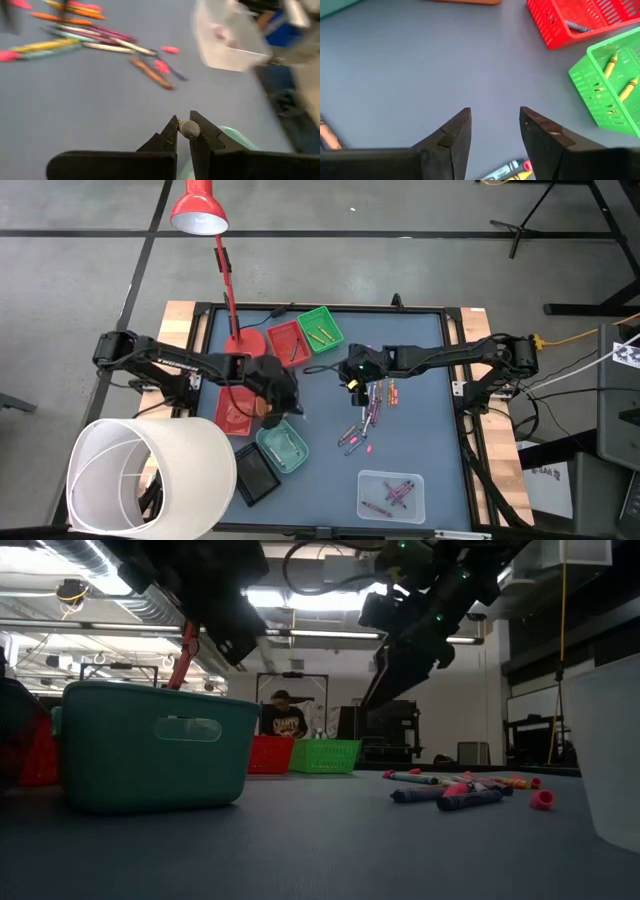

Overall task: Sort crayons
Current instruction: Put the gray crayon into the light green bin, then put the orange crayon into the left red basket

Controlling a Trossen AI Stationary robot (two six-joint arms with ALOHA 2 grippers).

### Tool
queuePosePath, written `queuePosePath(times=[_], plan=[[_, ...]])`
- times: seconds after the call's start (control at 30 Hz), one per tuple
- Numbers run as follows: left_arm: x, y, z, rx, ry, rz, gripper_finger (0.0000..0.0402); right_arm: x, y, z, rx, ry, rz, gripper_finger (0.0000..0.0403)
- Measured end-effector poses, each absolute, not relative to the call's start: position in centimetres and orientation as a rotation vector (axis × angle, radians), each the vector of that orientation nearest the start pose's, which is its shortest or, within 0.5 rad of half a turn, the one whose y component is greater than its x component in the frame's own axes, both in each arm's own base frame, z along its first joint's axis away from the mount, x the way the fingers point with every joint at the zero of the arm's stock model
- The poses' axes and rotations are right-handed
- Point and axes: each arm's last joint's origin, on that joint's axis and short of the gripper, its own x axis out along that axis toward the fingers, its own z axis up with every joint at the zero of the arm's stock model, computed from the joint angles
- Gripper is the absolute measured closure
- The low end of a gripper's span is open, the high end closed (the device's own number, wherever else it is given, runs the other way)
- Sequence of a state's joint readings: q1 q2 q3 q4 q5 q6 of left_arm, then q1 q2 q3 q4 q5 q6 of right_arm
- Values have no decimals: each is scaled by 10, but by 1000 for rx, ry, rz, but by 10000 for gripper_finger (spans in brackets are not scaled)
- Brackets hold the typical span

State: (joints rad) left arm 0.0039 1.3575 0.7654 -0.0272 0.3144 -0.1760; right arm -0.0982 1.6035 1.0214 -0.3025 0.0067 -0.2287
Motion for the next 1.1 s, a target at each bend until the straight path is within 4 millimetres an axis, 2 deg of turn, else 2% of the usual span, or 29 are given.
queuePosePath(times=[0.3,0.47,0.6,0.9,1.1], plan=[[268,-44,211,-256,780,-386,391,326,-32,208,-173,891,4,237],[261,-55,205,-248,864,-320,391,324,-32,207,-109,911,-26,237],[259,-58,203,-279,887,-233,383,321,-34,204,-78,957,-105,237],[258,-60,202,-305,902,-179,315,306,-34,196,-16,1129,-209,237],[259,-58,202,-279,886,-120,302,295,-35,192,66,1224,-354,237]])
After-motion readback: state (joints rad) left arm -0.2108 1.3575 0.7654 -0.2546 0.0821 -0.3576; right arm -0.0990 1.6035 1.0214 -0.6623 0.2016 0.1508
